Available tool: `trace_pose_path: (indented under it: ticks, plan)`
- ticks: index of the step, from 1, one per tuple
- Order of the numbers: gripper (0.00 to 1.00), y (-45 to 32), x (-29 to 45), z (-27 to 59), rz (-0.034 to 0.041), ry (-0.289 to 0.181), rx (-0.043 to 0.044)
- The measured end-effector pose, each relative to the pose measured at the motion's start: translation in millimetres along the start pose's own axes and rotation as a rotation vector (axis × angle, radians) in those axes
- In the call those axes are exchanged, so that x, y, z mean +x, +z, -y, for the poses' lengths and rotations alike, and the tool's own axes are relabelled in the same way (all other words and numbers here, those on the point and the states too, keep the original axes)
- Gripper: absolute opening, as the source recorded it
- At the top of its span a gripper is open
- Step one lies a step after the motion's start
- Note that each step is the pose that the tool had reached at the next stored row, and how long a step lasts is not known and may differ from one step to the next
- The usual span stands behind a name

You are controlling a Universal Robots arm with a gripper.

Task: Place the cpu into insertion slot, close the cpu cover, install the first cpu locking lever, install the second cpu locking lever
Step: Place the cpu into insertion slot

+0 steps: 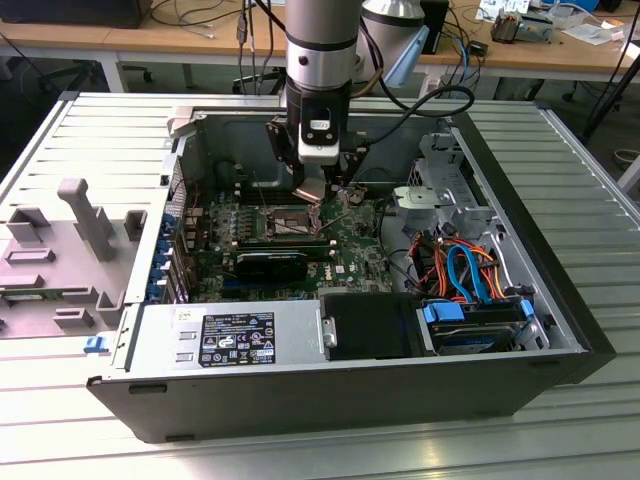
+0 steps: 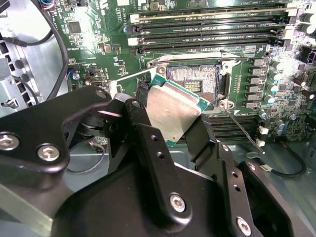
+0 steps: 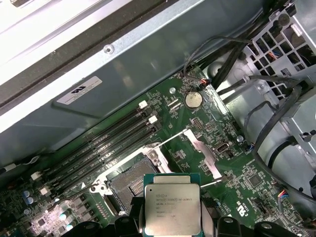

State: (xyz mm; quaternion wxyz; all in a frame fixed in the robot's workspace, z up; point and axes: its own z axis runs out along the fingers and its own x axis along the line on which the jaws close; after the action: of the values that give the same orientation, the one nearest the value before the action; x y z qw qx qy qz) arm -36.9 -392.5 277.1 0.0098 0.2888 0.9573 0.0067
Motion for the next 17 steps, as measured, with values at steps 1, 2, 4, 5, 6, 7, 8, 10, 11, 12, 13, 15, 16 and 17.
trace_pose_path:
  ticks: [1,2,4,5,6,7,8,10,11,12,13,15,16,17]
  plan:
    - [0.54,0.0,0.0,0.0,0.0002,0.001,0.0003]
    - [0.54,0.0,0.0,0.0,0.0004,0.002,0.0007]
    - [0.54,0.0,0.0,0.0,0.0008,0.004,0.0011]
    - [0.54,0.0,0.0,0.0,0.001,0.006,0.0014]
    - [0.54,0.0,0.0,0.0,0.0012,0.007,0.0016]
    - [0.54,0.0,0.0,0.0,0.0014,0.008,0.002]
    - [0.54,0.0,0.0,0.0,0.0016,0.009,0.0022]
    - [0.54,0.0,0.0,0.0,0.0021,0.012,0.0028]
    - [0.54,0.0,0.0,0.0,0.0022,0.013,0.0031]
    - [0.54,0.0,0.0,0.0,0.0023,0.014,0.0033]
    - [0.54,0.0,0.0,0.0,0.0025,0.015,0.0036]
    - [0.54,0.0,0.0,0.0,0.0028,0.017,0.004]
    - [0.54,0.0,0.0,0.0,0.003,0.018,0.0042]
    - [0.54,0.0,0.0,0.0,0.003,0.019,0.0043]
